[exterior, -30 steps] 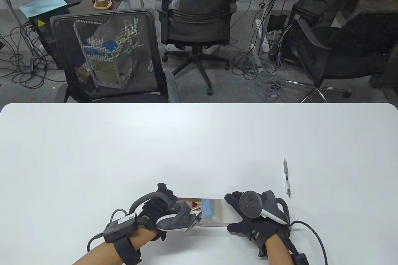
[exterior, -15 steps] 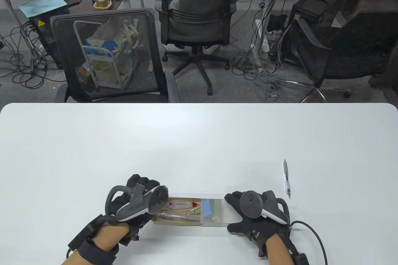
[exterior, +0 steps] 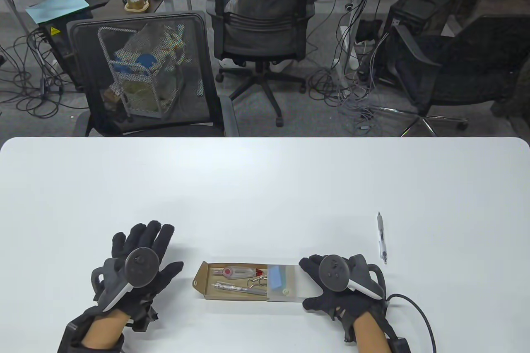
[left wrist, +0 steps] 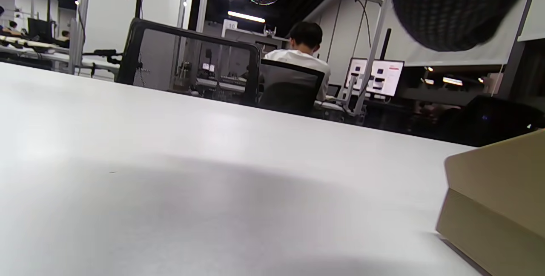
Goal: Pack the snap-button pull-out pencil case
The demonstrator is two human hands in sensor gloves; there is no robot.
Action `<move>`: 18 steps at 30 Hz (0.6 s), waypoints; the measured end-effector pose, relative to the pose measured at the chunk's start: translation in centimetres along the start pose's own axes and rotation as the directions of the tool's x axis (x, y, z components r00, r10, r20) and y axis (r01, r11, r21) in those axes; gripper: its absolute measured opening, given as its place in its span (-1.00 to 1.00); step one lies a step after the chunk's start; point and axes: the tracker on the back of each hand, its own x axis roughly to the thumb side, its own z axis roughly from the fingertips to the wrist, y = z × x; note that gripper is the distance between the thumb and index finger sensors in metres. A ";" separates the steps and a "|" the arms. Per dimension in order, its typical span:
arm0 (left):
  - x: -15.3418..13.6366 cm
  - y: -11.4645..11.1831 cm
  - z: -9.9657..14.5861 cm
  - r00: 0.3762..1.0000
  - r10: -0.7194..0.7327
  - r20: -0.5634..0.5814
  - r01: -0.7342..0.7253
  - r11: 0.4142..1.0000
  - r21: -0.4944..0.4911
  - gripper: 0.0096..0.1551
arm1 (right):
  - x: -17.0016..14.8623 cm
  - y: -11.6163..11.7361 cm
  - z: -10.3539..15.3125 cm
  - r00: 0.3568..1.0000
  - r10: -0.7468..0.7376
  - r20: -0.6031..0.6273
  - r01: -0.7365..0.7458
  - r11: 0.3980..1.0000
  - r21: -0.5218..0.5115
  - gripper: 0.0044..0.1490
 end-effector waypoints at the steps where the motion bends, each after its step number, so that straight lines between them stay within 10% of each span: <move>1: -0.1 -0.1 0.1 1.000 0.001 0.002 -0.001 1.000 0.007 0.11 | 0.0 0.0 0.0 1.000 0.003 0.000 -0.003 1.000 0.000 0.18; 10: -1.1 -0.6 0.5 1.000 0.000 -0.004 0.000 1.000 0.010 0.11 | -0.4 -0.5 0.2 1.000 -0.025 0.008 0.025 1.000 -0.016 0.24; 18: -1.5 -0.5 0.4 1.000 -0.018 0.001 0.018 1.000 0.023 0.13 | -4.5 -6.4 2.1 0.959 -0.245 -0.141 0.169 0.896 -0.410 0.20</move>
